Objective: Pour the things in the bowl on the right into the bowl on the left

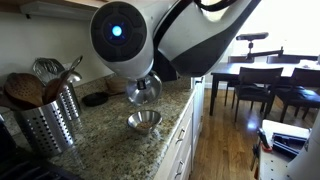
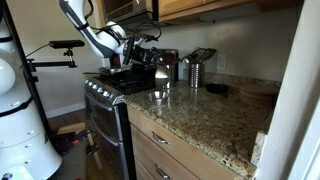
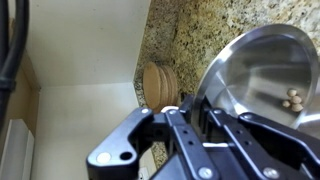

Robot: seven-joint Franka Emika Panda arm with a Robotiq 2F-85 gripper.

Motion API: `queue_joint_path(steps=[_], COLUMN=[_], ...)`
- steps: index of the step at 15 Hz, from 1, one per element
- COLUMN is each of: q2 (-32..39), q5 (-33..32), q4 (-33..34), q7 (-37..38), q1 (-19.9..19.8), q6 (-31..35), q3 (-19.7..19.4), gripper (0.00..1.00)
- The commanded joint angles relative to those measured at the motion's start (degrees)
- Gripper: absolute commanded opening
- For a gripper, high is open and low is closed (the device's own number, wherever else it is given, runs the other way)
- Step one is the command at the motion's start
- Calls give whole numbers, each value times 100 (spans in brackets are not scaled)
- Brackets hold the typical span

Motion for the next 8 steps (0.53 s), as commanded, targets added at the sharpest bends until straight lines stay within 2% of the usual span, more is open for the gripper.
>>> queue_joint_path(steps=[1,8], q2=[27,181], q5=[-379,-602], q4=[-106,-93], q7=[346,438], q1=[113,197], q6=[-359,-537], q3=[15,49], gripper=[2,2])
